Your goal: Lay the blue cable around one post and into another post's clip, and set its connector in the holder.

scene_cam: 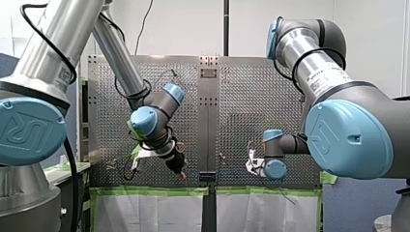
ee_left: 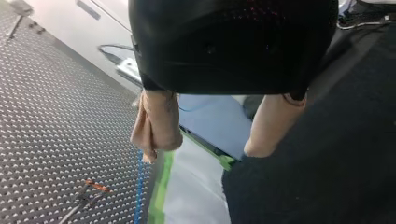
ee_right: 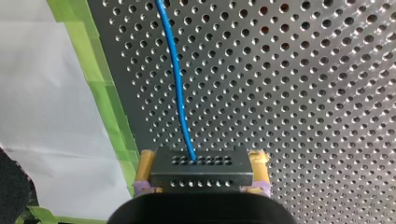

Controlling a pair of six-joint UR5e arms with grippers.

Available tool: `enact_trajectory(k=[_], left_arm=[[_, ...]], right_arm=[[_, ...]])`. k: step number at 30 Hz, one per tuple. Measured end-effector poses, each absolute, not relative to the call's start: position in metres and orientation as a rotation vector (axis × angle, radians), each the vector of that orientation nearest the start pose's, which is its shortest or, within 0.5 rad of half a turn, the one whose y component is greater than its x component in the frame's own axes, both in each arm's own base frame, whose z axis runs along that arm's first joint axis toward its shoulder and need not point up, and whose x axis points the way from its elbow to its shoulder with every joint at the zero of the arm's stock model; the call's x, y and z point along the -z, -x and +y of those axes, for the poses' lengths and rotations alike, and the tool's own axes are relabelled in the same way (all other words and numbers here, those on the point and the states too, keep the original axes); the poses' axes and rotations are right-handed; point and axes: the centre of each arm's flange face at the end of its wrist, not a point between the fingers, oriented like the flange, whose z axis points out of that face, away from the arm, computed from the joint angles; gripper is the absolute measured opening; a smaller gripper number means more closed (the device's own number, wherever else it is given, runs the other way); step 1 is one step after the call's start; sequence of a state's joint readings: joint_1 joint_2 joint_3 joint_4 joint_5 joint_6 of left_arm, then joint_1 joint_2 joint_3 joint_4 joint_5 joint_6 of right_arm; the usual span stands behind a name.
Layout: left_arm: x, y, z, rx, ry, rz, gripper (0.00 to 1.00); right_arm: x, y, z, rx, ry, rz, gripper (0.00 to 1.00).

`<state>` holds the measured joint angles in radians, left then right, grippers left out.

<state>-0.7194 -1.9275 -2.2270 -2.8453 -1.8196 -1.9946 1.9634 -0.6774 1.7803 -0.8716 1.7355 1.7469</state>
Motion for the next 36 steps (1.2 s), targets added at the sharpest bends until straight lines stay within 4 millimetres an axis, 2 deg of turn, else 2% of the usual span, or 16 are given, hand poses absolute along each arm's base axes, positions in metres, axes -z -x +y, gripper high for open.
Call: enact_trajectory(k=[7,10,17,23,26,36], left_arm=[[-0.073,-0.199,-0.344,0.307,-0.240,2.213,1.00],[-0.068,-0.210,-0.353,0.306,-0.224,2.183,1.00],[-0.055,-0.253,-0.368,0.315,-0.162,2.122,1.00],[-0.042,-0.292,-0.372,0.333,-0.105,2.081,1.00],[-0.031,-0.305,-0.369,0.334,-0.081,2.074,1.00],[0.005,-0.319,-0.366,0.352,-0.027,2.060,1.00]], right_arm=[[0.040,-0.335,-0.489,-1.334,-1.507,-1.362,0.00],[0.040,-0.337,-0.488,-1.336,-1.512,-1.361,0.00],[0.038,-0.339,-0.487,-1.339,-1.514,-1.357,0.00],[0.034,-0.341,-0.486,-1.340,-1.519,-1.351,0.00],[0.028,-0.343,-0.485,-1.337,-1.531,-1.343,0.00],[0.005,-0.360,-0.475,-1.345,-1.575,-1.310,0.00]])
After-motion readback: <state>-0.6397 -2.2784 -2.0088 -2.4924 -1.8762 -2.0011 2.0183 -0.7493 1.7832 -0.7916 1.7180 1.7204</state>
